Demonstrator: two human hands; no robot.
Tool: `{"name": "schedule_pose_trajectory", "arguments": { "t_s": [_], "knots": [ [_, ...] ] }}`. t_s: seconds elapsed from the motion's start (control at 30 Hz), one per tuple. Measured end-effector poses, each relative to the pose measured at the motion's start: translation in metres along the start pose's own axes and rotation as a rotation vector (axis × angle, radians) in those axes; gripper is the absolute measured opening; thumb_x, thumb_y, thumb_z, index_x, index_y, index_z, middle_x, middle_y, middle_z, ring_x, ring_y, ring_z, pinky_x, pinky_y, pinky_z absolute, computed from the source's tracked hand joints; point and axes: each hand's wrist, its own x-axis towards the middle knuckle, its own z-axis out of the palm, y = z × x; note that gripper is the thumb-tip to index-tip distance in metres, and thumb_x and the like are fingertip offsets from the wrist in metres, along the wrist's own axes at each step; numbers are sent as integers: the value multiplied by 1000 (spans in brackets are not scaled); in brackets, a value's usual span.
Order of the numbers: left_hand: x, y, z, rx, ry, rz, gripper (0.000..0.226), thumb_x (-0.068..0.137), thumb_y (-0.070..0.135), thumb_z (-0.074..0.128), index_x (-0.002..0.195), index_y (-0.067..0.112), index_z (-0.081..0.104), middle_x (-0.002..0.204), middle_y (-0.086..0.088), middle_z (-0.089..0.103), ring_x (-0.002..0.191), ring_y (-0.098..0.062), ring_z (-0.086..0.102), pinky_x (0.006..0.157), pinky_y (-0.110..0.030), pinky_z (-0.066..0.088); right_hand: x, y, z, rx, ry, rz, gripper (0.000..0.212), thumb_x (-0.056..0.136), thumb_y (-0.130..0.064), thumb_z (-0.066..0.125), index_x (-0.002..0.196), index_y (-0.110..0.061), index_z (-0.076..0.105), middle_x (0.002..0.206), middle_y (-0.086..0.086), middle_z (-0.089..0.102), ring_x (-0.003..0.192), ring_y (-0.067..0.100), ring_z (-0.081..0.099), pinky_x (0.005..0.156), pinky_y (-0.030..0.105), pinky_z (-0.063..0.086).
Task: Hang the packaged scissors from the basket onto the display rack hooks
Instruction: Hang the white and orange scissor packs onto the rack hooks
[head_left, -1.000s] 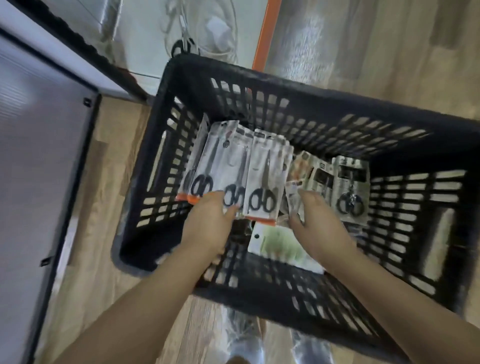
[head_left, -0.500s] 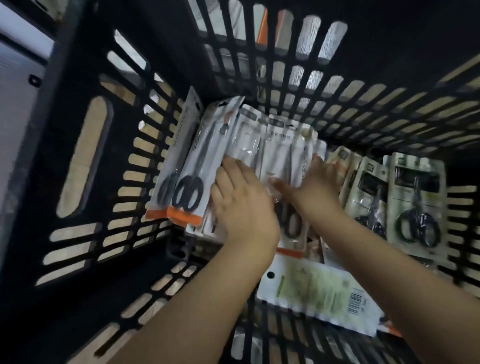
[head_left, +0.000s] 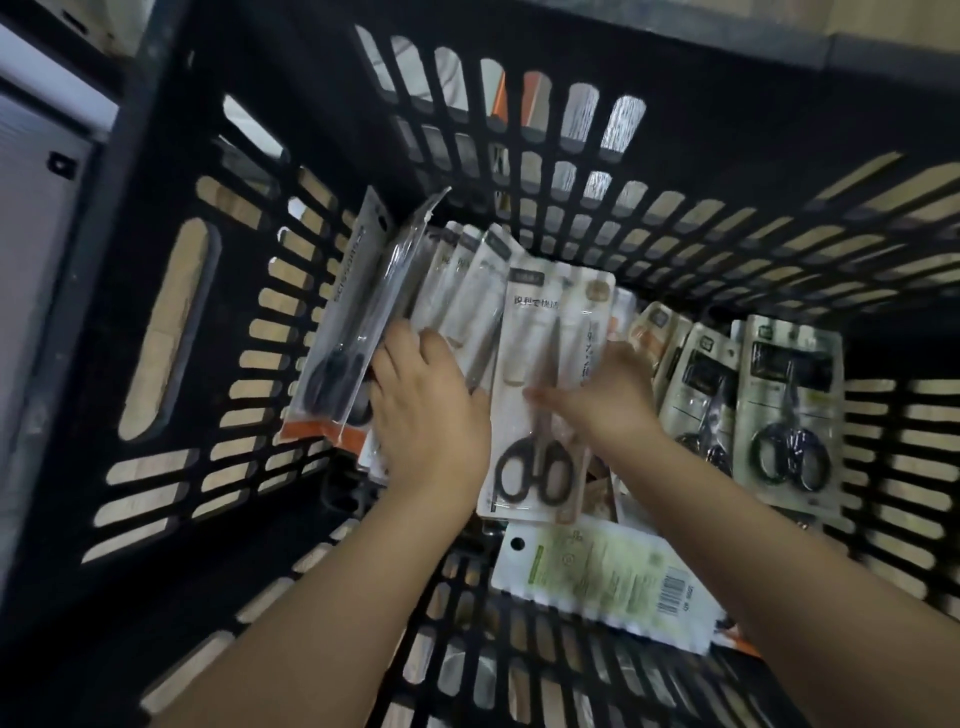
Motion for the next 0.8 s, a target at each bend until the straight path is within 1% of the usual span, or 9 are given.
{"name": "schedule_pose_trajectory", "arguments": {
  "t_s": [0.07,0.17,0.3,0.33,0.43,0.5,0.6,0.7,0.8],
  "knots": [
    [-9,-1,-7,-113,-18,51,43,91,18,58,131,9,43,133,-7,43,120,-21,39,93,-28,34,-10,9,-3,226,-66,26,77,78,-29,76,137,-9,31,136,6,46,119,26,50,87,32,45],
    [-21,-1,-19,-375,-113,-62,34,94,7,49,128,12,48,107,-6,60,89,-18,53,75,-26,40,-33,21,-11,457,-142,100,45,93,-24,58,133,-14,41,126,2,55,115,26,54,95,39,44],
    [-35,-5,-49,-695,-195,-301,18,91,4,57,104,15,51,80,10,53,69,-4,51,57,-9,40,-72,18,-33,506,-166,231,57,96,-34,51,145,-18,28,147,5,39,128,32,45,102,55,40],
    [-39,-6,-62,-759,-222,-348,19,89,4,59,99,17,50,82,9,55,70,-4,54,60,-9,43,-83,14,-42,524,-169,239,58,95,-35,52,145,-19,29,147,4,39,128,31,45,103,55,39],
    [-54,-7,-110,-900,-296,-460,21,88,3,61,91,21,49,89,1,63,78,-15,62,76,-30,53,-121,-11,-77,530,-171,212,42,96,-32,51,135,-19,44,133,-2,54,120,27,52,102,49,42],
    [-63,-3,-154,-971,-268,-497,18,88,5,62,94,18,52,95,-4,65,84,-20,64,81,-37,54,-149,-37,-104,538,-180,174,36,96,-34,51,129,-21,52,125,-2,60,116,27,55,101,47,41],
    [-77,8,-235,-1062,-191,-509,12,88,12,64,98,15,57,88,-1,65,77,-17,63,73,-31,53,-200,-91,-150,542,-170,86,36,93,-37,54,125,-21,57,120,1,64,110,28,59,99,50,44],
    [-91,19,-332,-1131,-88,-486,8,86,23,68,93,19,65,90,-1,71,83,-22,67,80,-37,56,-257,-161,-203,574,-179,-53,29,93,-33,56,118,-18,62,112,2,68,101,26,63,94,46,48],
    [-109,31,-453,-1168,89,-406,11,85,28,68,84,18,64,80,2,67,71,-12,62,59,-19,52,-334,-244,-262,562,-212,-226,25,94,-31,54,112,-16,64,106,2,69,96,24,65,90,44,50]
  ]
}}
